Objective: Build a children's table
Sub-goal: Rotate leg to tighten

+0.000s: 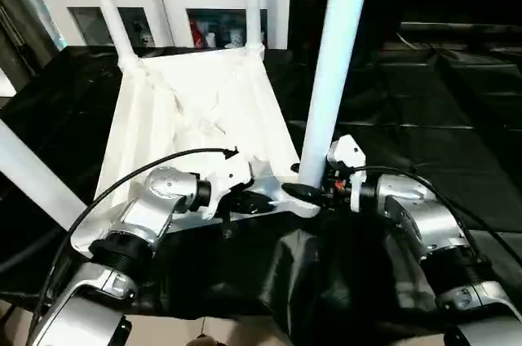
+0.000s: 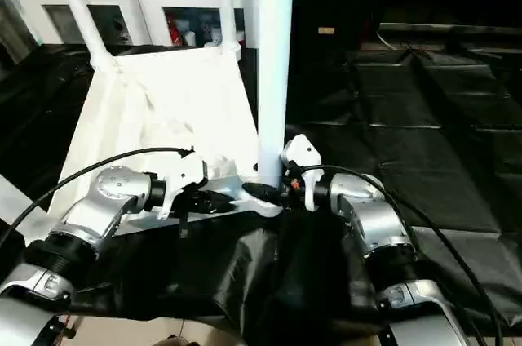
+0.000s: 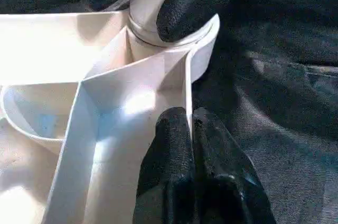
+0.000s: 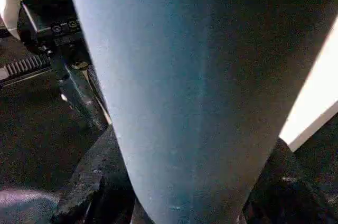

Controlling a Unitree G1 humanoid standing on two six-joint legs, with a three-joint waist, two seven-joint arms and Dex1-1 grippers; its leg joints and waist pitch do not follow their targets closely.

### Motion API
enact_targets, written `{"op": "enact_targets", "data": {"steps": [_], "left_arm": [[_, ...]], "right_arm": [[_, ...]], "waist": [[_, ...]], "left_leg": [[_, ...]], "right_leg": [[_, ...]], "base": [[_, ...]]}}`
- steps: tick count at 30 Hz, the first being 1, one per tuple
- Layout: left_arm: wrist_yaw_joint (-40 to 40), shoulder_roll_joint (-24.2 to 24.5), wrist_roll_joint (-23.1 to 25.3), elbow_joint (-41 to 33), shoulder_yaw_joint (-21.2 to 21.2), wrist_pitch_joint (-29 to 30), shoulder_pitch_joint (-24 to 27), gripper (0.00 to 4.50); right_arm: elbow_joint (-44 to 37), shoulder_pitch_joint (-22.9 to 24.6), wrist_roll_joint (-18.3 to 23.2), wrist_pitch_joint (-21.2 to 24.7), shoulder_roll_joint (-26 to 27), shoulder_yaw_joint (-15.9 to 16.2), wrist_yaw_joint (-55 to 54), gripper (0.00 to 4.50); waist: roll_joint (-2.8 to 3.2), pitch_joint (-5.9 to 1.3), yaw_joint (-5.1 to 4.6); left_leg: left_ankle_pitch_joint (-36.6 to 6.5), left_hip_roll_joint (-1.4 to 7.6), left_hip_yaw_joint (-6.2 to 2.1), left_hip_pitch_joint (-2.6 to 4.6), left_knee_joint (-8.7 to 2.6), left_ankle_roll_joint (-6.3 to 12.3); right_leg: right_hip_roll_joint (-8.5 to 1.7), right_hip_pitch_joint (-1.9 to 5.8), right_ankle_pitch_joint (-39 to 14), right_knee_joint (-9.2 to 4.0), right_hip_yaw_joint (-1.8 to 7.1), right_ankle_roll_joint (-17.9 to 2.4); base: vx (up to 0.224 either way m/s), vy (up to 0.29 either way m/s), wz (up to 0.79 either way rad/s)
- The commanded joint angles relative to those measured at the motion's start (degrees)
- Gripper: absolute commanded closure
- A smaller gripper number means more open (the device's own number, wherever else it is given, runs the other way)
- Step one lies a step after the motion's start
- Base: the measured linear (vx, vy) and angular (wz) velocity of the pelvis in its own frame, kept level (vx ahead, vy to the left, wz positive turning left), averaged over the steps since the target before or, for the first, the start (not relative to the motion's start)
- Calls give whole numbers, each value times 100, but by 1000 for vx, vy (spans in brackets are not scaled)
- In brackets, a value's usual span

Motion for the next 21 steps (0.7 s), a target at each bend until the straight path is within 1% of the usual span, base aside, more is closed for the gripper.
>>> {"op": "enact_targets", "data": {"steps": [1,2,3,4,5,6,7,8,10,11,12,13,14,15,16,17,18,20,21], "left_arm": [[383,-220,-76,48,125,-7,-204,450],[591,-317,-73,159,192,20,-281,450],[917,-452,-18,337,250,25,-403,450],[1085,-519,22,425,271,24,-466,450],[1085,-519,22,425,271,24,-466,450],[1306,-611,82,547,286,22,-553,450],[1638,-739,161,689,312,36,-667,450],[1947,-854,217,802,344,64,-766,450],[2250,-1030,229,890,387,94,-876,450],[2300,-1098,221,893,388,77,-894,450],[2300,-1098,221,893,388,77,-894,450],[2269,-1167,201,882,365,52,-897,450],[2226,-1212,193,851,336,13,-878,450],[2059,-1277,155,776,293,-46,-806,450],[1938,-1256,154,726,243,-106,-751,450],[1938,-1256,154,726,243,-106,-751,450],[1812,-1224,144,675,202,-149,-696,450],[1624,-1163,113,623,159,-213,-626,450],[1520,-1121,86,604,154,-244,-594,450]], "right_arm": [[51,62,6,176,193,55,-243,245],[183,40,-106,208,308,35,-602,246],[436,-26,-267,245,517,-30,-1224,247],[566,-64,-347,269,629,-76,-1553,248],[566,-64,-347,269,629,-76,-1553,249],[726,-119,-415,307,788,-150,-1984,251],[916,-199,-444,349,996,-278,-2530,251],[1063,-268,-447,404,1167,-393,-2984,251],[1319,-407,-394,455,1413,-589,-3615,252],[1413,-461,-374,440,1508,-616,-3740,252],[1413,-461,-374,440,1508,-616,-3740,252],[1461,-493,-394,380,1582,-547,-3677,252],[1439,-488,-450,289,1618,-431,-3530,252],[1311,-436,-383,44,1701,-388,-3120,217],[1221,-408,-314,27,1714,-399,-2973,217],[1221,-408,-314,27,1714,-399,-2973,196],[1134,-373,-268,48,1702,-390,-2845,182],[993,-305,-307,70,1621,-299,-2655,173],[855,-231,-374,46,1502,-173,-2499,159]], "waist": [[-38,-367,-18],[-46,-358,-31],[-45,-349,-41],[-6,-332,-75],[-20,-332,-90],[-38,-335,-106],[-29,-320,-131],[-28,-317,-171],[-37,-331,-196],[-26,-326,-201],[7,-325,-232],[2,-337,-220],[48,-342,-211],[35,-343,-218],[50,-354,-206],[50,-354,-206],[47,-358,-217],[45,-368,-210],[55,-380,-208]], "left_leg": [[-1552,108,-6,45,-393,217],[-1648,96,-5,57,-395,176],[-1686,88,-4,63,-395,149],[-1806,78,-23,68,-408,59],[-1863,70,-28,68,-408,24],[-1951,62,-38,86,-409,7],[-1986,59,-35,87,-408,11],[-2038,43,-42,98,-408,-31],[-2021,31,-48,99,-400,-14],[-2025,36,-48,100,-399,4],[-2098,33,-59,73,-409,26],[-2072,31,-59,73,-407,48],[-2060,37,-54,70,-406,84],[-2068,40,-48,60,-408,106],[-2003,52,-50,58,-409,136],[-2003,52,-50,58,-409,136],[-1982,57,-49,36,-417,180],[-1929,59,-48,26,-411,229],[-1816,55,-31,30,-401,264]], "right_leg": [[-316,288,-1717,-440,213,-1148],[-316,277,-1907,-460,212,-1099],[-317,266,-2031,-477,214,-1063],[-316,253,-2278,-492,202,-1005],[-327,263,-2399,-512,196,-958],[-325,259,-2572,-529,188,-882],[-327,234,-2675,-556,198,-829],[-321,220,-2833,-568,186,-778],[-322,231,-2916,-591,176,-707],[-329,217,-2916,-600,183,-710],[-312,239,-2849,-611,161,-693],[-314,248,-2784,-602,165,-698],[-316,239,-2645,-587,179,-746],[-312,244,-2589,-591,178,-758],[-317,253,-2349,-562,189,-854],[-317,253,-2349,-562,189,-854],[-306,288,-2125,-534,186,-950],[-313,299,-1994,-517,191,-993],[-312,298,-1912,-513,196,-1032]], "base": [[0,0,0],[0,0,0],[0,0,0],[0,0,0],[0,0,0],[0,0,0],[0,0,0],[0,0,0],[0,0,0],[0,0,0],[0,0,0],[0,0,0],[0,0,0],[0,0,0],[0,0,0],[0,0,0],[0,0,0],[0,0,0],[0,0,0]]}}
